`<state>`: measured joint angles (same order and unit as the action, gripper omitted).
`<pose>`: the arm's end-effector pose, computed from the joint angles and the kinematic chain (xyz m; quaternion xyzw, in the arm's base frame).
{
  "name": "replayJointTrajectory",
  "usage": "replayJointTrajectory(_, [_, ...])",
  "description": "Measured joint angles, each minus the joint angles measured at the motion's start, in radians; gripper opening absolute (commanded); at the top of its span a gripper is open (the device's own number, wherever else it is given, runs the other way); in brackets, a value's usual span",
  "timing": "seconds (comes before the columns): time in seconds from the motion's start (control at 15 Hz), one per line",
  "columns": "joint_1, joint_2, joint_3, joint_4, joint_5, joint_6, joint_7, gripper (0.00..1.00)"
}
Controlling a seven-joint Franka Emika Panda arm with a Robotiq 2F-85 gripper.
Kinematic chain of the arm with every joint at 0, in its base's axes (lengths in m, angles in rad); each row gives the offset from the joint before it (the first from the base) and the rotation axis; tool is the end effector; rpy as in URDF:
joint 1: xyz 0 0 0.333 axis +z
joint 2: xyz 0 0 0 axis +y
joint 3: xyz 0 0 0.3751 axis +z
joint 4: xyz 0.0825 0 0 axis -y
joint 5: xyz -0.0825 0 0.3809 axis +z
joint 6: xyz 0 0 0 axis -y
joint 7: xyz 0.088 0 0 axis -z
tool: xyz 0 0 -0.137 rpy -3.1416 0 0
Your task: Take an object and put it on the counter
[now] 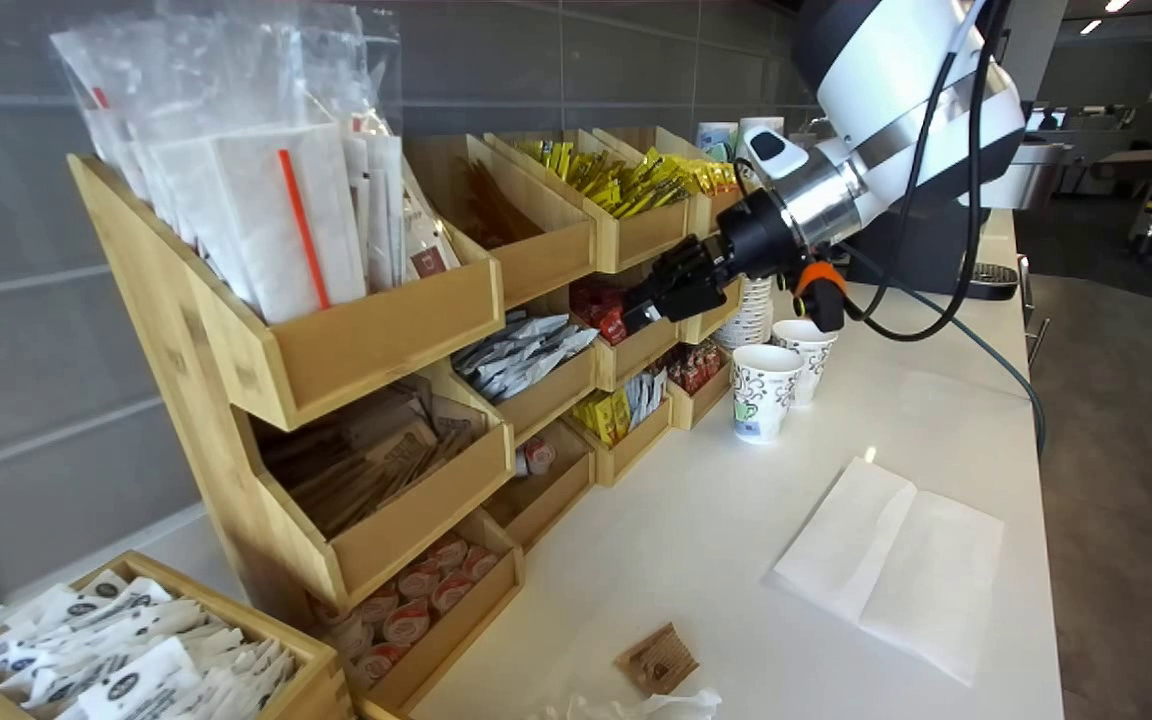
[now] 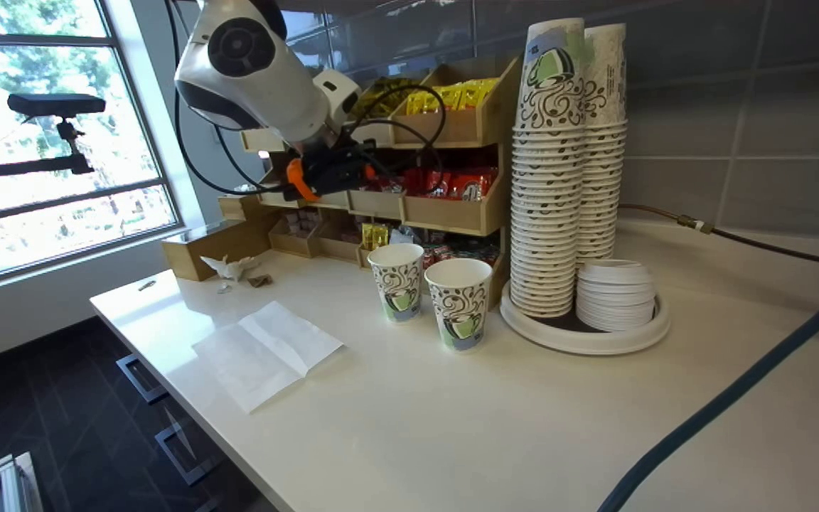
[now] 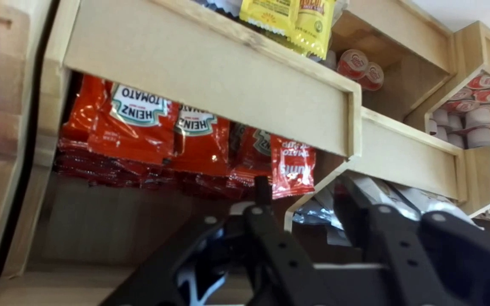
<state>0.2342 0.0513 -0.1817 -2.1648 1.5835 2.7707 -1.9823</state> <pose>0.5835 -0.0006 0.4447 -0.8378 -0.2790 -0.4619 0.0826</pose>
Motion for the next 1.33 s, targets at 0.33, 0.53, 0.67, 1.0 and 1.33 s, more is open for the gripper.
replayJointTrajectory(0.33, [-0.006, 0.0, -0.006, 0.001, 0.0, -0.01, -0.016, 0.0])
replayJointTrajectory(0.53, [-0.009, 0.001, -0.007, 0.001, 0.0, -0.018, -0.021, 0.27])
replayJointTrajectory(0.67, [-0.01, 0.002, -0.008, 0.001, 0.0, -0.019, -0.022, 0.4])
replayJointTrajectory(1.0, [-0.012, 0.019, -0.017, 0.019, 0.0, -0.019, -0.022, 0.74])
replayJointTrajectory(1.33, [-0.012, 0.052, -0.017, 0.039, 0.0, -0.026, -0.022, 0.52])
